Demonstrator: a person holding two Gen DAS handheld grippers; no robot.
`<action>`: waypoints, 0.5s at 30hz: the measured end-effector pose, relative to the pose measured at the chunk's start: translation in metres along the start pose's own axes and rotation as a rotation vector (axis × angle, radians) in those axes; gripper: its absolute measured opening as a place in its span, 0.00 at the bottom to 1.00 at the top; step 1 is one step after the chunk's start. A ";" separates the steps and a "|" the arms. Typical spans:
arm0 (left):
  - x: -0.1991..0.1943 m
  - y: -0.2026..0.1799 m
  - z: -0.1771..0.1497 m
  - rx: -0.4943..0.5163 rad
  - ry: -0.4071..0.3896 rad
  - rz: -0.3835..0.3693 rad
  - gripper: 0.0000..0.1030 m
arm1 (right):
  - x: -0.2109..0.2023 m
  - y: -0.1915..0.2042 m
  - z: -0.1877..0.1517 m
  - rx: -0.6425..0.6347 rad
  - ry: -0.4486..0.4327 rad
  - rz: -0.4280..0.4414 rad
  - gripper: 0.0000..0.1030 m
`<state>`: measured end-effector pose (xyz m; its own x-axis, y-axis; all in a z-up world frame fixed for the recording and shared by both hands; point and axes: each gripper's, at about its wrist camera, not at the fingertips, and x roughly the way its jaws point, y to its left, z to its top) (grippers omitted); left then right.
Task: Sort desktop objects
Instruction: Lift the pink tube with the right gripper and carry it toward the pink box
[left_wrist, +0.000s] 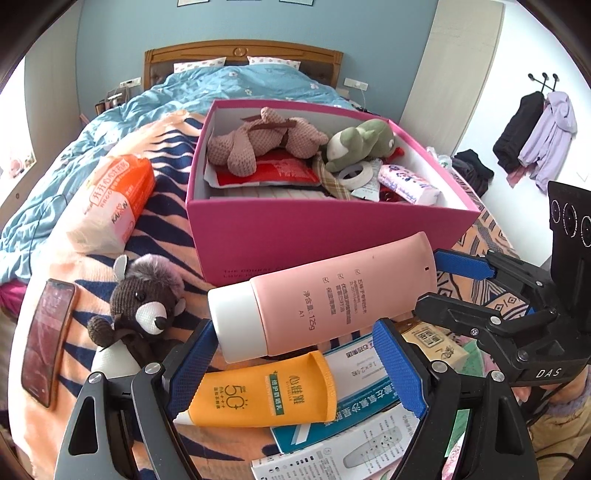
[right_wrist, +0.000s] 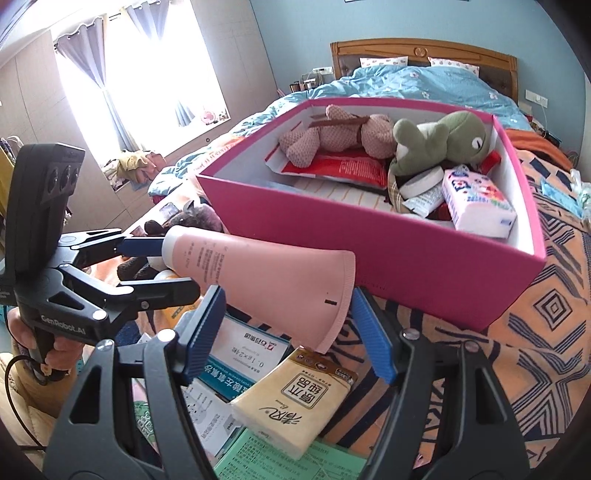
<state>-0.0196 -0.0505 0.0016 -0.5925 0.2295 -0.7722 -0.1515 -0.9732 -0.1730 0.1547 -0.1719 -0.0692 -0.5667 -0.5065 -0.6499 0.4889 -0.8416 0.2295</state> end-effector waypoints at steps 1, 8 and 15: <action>-0.001 -0.001 0.001 0.002 -0.003 -0.002 0.84 | -0.001 0.000 0.001 -0.003 -0.004 0.000 0.70; -0.013 -0.006 0.009 0.016 -0.037 -0.001 0.84 | -0.016 0.004 0.006 -0.025 -0.035 -0.007 0.70; -0.017 -0.008 0.019 0.024 -0.056 0.007 0.84 | -0.024 0.007 0.014 -0.044 -0.062 -0.012 0.70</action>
<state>-0.0229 -0.0460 0.0278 -0.6366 0.2237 -0.7381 -0.1655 -0.9743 -0.1525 0.1625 -0.1684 -0.0412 -0.6120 -0.5082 -0.6060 0.5095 -0.8394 0.1894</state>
